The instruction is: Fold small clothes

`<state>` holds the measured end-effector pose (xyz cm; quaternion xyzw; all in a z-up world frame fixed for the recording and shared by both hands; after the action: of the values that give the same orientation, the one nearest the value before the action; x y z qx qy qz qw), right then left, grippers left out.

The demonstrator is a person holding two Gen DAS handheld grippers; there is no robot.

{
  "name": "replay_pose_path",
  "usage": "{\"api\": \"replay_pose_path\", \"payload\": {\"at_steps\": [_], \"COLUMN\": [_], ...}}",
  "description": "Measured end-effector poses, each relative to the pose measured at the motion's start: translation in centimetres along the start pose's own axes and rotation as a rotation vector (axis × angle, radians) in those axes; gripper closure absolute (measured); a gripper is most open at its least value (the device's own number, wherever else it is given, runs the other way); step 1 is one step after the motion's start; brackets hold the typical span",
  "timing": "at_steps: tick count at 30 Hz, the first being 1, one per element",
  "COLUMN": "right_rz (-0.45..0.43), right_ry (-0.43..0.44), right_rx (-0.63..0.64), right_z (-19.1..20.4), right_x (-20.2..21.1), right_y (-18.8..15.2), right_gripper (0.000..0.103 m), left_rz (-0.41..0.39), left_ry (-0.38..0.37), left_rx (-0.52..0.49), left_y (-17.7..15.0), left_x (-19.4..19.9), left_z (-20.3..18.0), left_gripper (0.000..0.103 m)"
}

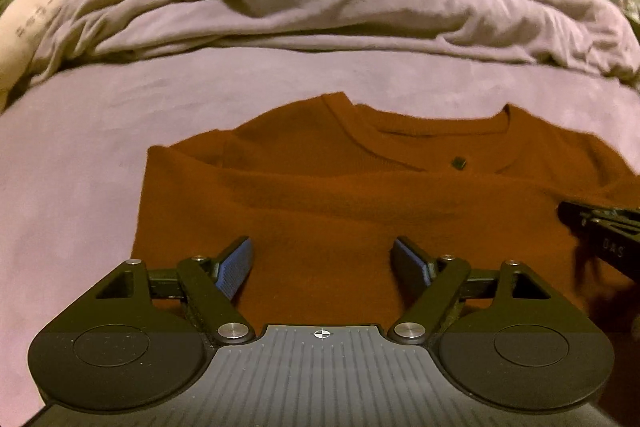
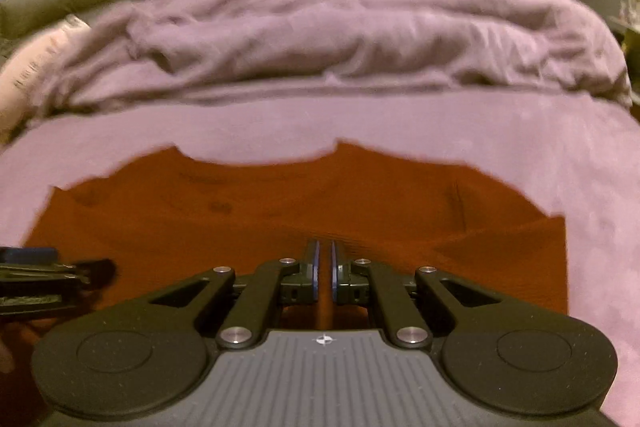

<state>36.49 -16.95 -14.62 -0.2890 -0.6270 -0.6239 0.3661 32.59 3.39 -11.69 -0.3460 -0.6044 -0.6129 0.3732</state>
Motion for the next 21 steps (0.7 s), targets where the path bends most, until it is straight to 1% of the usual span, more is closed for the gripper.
{"api": "replay_pose_path", "payload": {"at_steps": [1, 2, 4, 5, 6, 8, 9, 12, 15, 17, 18, 19, 21], "right_rz": [-0.008, -0.008, 0.005, 0.008, 0.009, -0.001, -0.001, 0.014, -0.002, -0.002, 0.002, 0.010, 0.020], "right_ry": [-0.033, -0.039, -0.035, -0.045, -0.039, 0.034, 0.051, 0.049, 0.011, -0.006, 0.001, 0.003, -0.016], "right_rx": [0.026, 0.036, 0.018, 0.002, -0.014, -0.043, -0.040, -0.012, 0.025, 0.042, 0.035, 0.030, 0.018], "right_z": [-0.3, -0.5, -0.8, -0.9, -1.0, -1.1, -1.0, -0.7, -0.8, -1.0, -1.2, -1.4, -1.7], "right_x": [-0.5, -0.6, -0.2, 0.3, 0.9, 2.9, 3.7, 5.1, 5.0, 4.7, 4.8, 5.1, 6.5], "right_y": [-0.2, -0.3, -0.4, -0.3, -0.5, -1.7, -2.4, -5.1, -6.1, -6.1, -5.9, -5.8, -6.2], "right_gripper": [0.099, 0.099, 0.099, 0.098, 0.098, 0.098, 0.098, 0.097, 0.097, 0.097, 0.097, 0.097, 0.097], "left_rz": [-0.003, 0.002, 0.017, 0.024, 0.024, 0.014, 0.020, 0.003, 0.002, 0.019, 0.023, 0.023, 0.023], "left_ry": [0.005, 0.009, 0.003, -0.008, -0.015, -0.031, -0.030, -0.009, 0.009, 0.008, 0.001, -0.002, 0.016], "left_rx": [-0.006, -0.002, 0.023, 0.030, 0.027, 0.010, -0.001, -0.025, -0.052, -0.035, -0.029, -0.028, -0.032], "left_y": [0.1, 0.3, 0.5, 0.4, 0.2, -0.8, -1.6, -2.9, -3.2, -3.2, -3.4, -3.8, -5.2], "left_x": [-0.1, -0.4, -0.2, 0.2, 0.6, 1.6, 1.8, 2.1, 2.1, 2.7, 3.2, 3.8, 5.1], "left_z": [0.0, 0.1, 0.5, 0.7, 0.8, 1.2, 1.3, 1.4, 1.3, 1.7, 2.0, 2.3, 3.2], "left_gripper": [0.015, 0.011, 0.011, 0.013, 0.013, 0.013, 0.013, 0.012, 0.010, 0.010, 0.010, 0.009, 0.008]}}
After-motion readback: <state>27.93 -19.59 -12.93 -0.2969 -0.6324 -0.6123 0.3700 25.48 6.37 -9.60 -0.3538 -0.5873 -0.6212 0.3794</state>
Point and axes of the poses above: each gripper's, at about its wrist camera, not at the fingertips, and x roughly against the way its jaws point, z to its left, y to its top, the point moved 4 cm from there along -x, roughly the way its jaws point, and after that the axes turned 14 degrees about z, right-handed, at the moved point
